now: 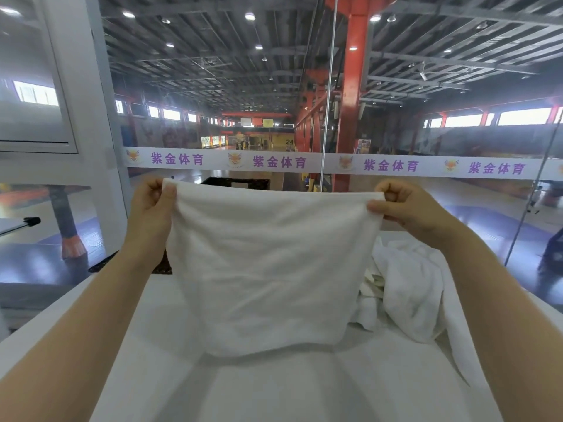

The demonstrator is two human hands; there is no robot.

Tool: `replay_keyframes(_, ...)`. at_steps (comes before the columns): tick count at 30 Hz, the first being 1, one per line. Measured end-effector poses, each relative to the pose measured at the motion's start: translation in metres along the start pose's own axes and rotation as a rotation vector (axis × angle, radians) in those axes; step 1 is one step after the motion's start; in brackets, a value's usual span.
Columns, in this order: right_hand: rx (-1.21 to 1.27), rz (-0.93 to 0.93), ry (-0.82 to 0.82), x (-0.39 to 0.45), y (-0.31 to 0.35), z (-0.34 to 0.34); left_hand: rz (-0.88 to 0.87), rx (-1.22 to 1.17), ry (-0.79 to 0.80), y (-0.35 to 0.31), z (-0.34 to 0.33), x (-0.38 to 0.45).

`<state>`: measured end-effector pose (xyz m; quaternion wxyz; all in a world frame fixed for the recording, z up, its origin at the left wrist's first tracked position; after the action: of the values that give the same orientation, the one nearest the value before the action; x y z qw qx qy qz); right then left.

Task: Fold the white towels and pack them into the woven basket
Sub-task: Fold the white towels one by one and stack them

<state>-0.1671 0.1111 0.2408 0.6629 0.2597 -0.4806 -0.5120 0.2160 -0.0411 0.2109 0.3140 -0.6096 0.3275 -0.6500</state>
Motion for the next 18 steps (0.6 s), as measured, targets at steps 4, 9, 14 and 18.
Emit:
replay_keyframes(4, 0.188, 0.017, -0.088, -0.001, -0.002, 0.003, 0.002, -0.031, 0.001, 0.001, -0.001, 0.002)
replay_keyframes(9, 0.257, -0.034, -0.086, -0.006, -0.003, 0.009, -0.034, -0.027, 0.029, -0.013, 0.006, 0.006)
replay_keyframes(14, 0.013, -0.115, -0.136, -0.001, -0.005, 0.012, 0.043, 0.048, 0.128, -0.008, 0.008, 0.016)
replay_keyframes(18, -0.073, -0.155, -0.160, 0.006, -0.009, 0.010, 0.070, 0.194, 0.141, -0.003, 0.000, 0.015)
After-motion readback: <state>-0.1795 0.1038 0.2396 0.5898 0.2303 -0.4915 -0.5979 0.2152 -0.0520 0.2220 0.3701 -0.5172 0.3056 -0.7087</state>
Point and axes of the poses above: each hand's wrist, its own x-axis towards the middle knuckle, its own z-axis out of the back of the hand, y = z × x, the point moved 4 cm from there along x, towards the middle knuckle, and after that the axes turned 10 degrees about y, right-handed, at the moved point
